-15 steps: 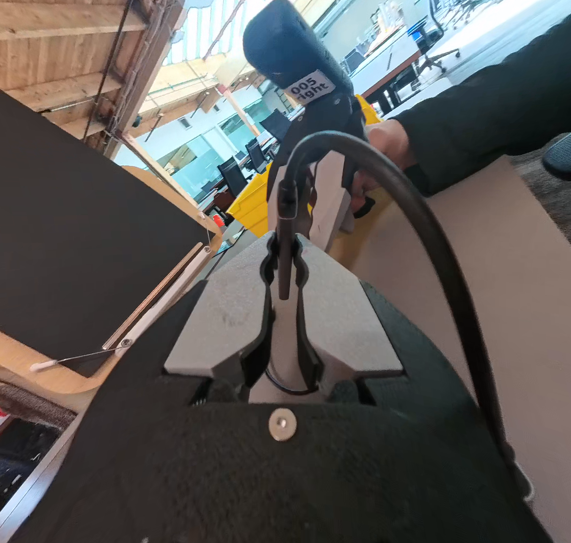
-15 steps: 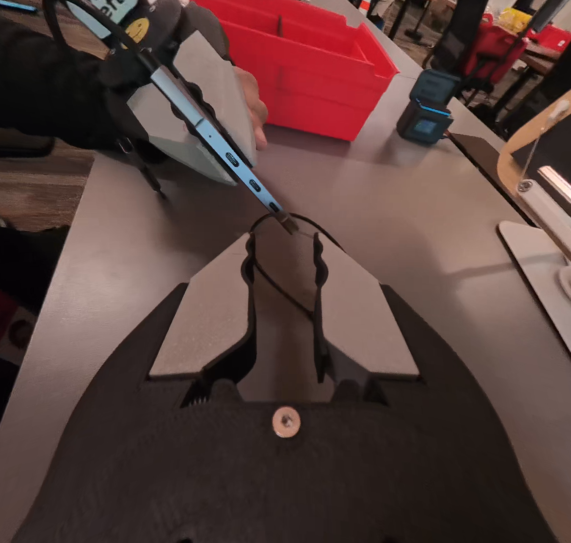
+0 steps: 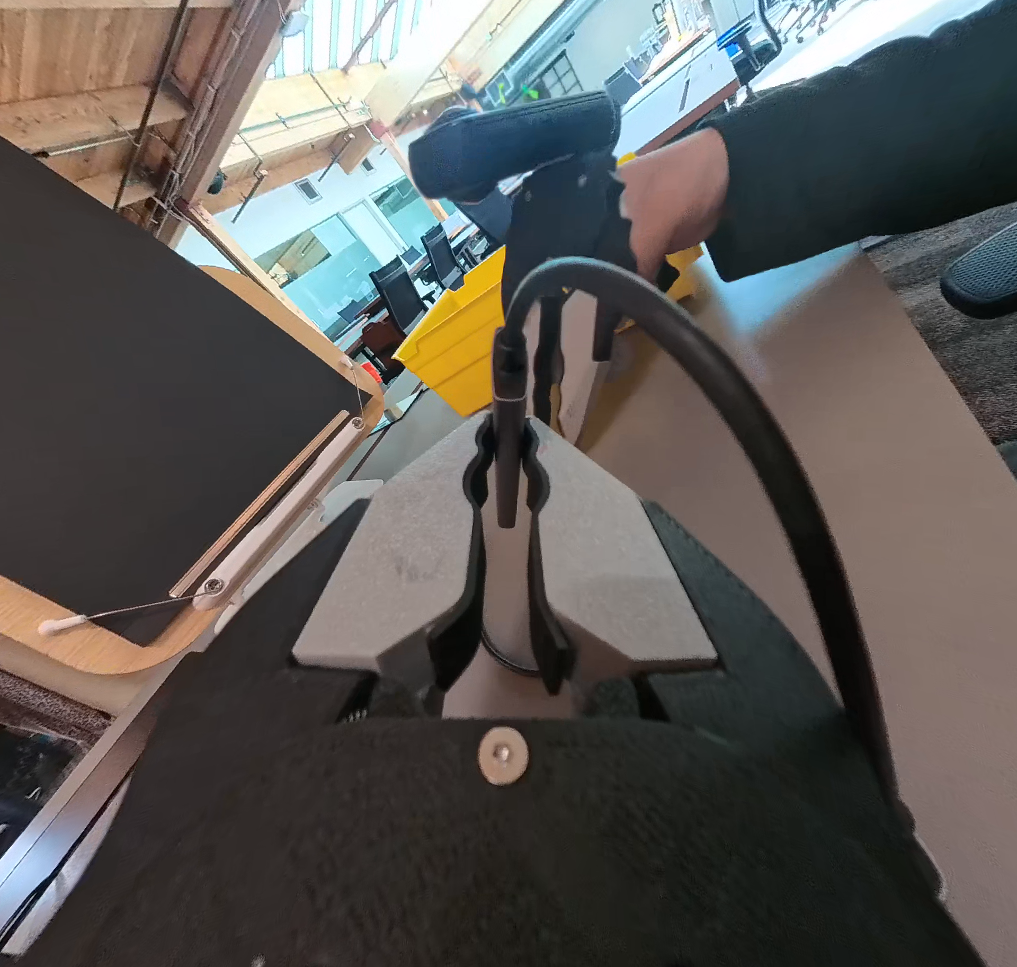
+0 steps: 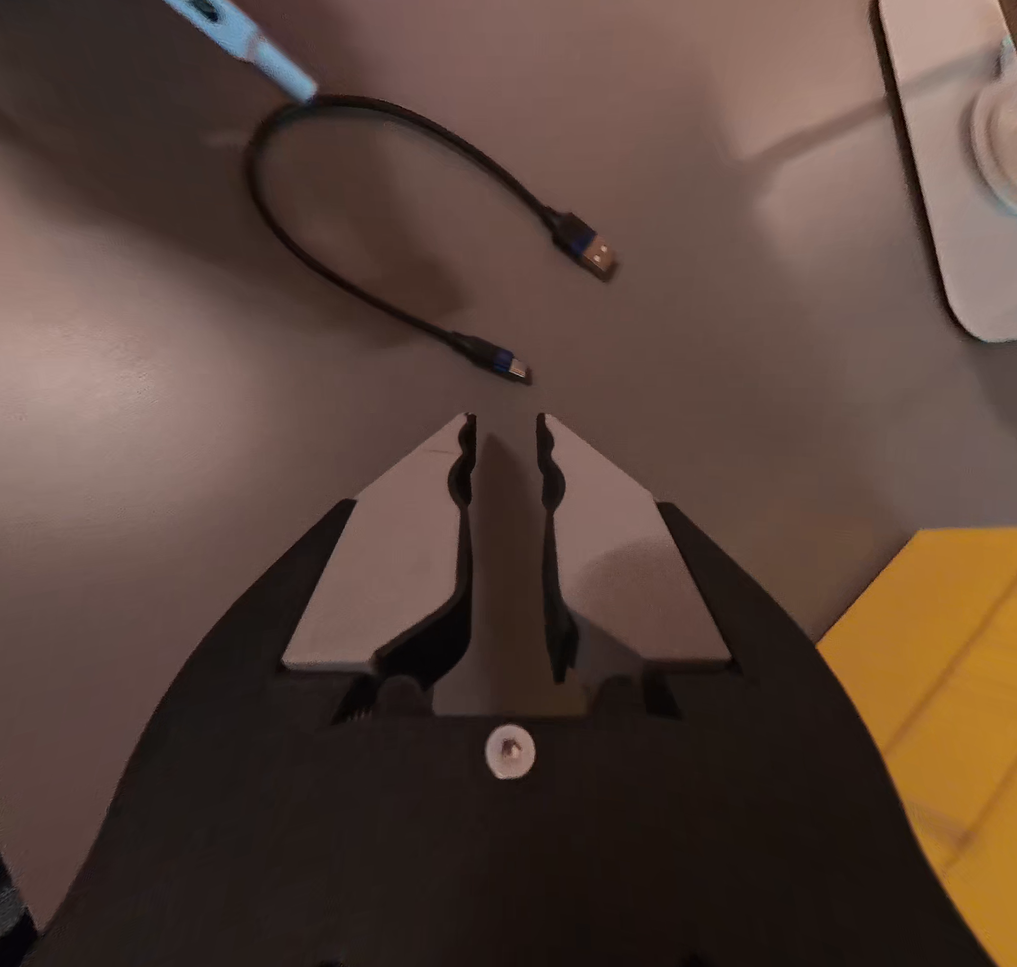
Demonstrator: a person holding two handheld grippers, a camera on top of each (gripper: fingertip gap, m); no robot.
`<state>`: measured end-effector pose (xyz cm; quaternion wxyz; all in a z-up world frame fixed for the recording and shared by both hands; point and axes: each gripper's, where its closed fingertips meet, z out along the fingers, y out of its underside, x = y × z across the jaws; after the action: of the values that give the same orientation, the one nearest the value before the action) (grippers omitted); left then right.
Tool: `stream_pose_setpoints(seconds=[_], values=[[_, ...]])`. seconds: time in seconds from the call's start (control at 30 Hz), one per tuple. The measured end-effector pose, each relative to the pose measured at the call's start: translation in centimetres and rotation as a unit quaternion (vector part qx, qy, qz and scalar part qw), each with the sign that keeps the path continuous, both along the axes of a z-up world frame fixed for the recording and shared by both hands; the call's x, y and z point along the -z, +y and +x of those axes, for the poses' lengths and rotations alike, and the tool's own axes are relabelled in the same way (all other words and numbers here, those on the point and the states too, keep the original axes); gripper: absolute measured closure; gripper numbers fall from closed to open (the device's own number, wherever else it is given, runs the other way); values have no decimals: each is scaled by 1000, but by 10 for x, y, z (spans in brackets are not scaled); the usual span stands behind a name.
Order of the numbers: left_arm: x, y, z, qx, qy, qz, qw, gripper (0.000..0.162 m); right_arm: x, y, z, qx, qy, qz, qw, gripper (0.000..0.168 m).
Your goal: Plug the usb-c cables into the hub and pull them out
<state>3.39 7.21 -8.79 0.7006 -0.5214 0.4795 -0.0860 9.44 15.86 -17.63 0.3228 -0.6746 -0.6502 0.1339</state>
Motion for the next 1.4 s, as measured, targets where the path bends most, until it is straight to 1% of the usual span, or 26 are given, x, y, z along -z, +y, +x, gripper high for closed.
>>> stream_pose_setpoints(seconds=[0.03,0.1,0.17,0.23,0.3,0.37,0.43,0.5,0.57,0.67,0.7,0.83,0.87,0.93,0.97,1.0,1.03,1.1,1.13,1.17,1.27,1.4], values=[[1,0,0,-2,2,-1,1000,155,2,4,0,18,1,-7,1000,149],[1,0,-2,-5,0,-4,1000,155,5,11,-2,56,17,-52,997,142],[0,0,-5,-8,-5,-10,1000,155,0,16,-9,76,58,-94,991,139],[-3,2,-8,-15,-13,-8,1000,155,-7,23,-17,95,87,-112,985,137],[-3,5,-10,-23,-14,-7,1000,155,-13,23,-29,83,98,-115,985,131],[-3,8,-11,-33,-11,-1,999,155,-19,23,-45,37,93,-68,993,134],[-2,7,-11,-31,-9,-1,999,155,-16,34,-52,14,48,13,999,135],[-3,9,-13,-37,-9,0,999,155,-6,42,-50,6,-25,58,998,139],[-3,10,-15,-45,-6,0,999,155,-1,41,-46,11,-59,56,997,144],[-2,10,-14,-47,-1,4,999,155,0,25,-42,-14,-58,24,998,144],[-1,10,-13,-45,1,4,999,155,-1,19,-37,-30,-65,22,997,144],[0,9,-10,-39,6,4,999,155,-4,-10,-26,-145,-105,32,983,149],[-1,9,-10,-40,6,5,999,155,-3,-13,-27,-166,-118,42,978,153],[-1,8,-11,-40,7,6,999,155,5,-11,-30,-194,-152,66,967,154],[-1,8,-11,-41,6,6,999,155,11,-7,-29,-201,-176,75,961,154],[-1,8,-11,-41,5,5,999,155,14,-3,-30,-206,-189,85,956,158],[-1,9,-12,-41,4,4,999,155,14,-1,-32,-213,-195,88,953,158],[-1,9,-12,-41,3,3,999,155,14,-3,-29,-227,-227,68,945,154],[-1,9,-12,-40,3,2,999,155,13,-4,-28,-237,-241,66,939,146],[-1,9,-11,-39,4,2,999,155,12,-5,-30,-251,-252,71,932,143],[-1,8,-11,-36,4,0,999,155,11,-9,-33,-292,-284,51,912,146],[-6,8,-15,-41,-5,4,999,155,9,-10,-38,-313,-308,-22,898,152]])
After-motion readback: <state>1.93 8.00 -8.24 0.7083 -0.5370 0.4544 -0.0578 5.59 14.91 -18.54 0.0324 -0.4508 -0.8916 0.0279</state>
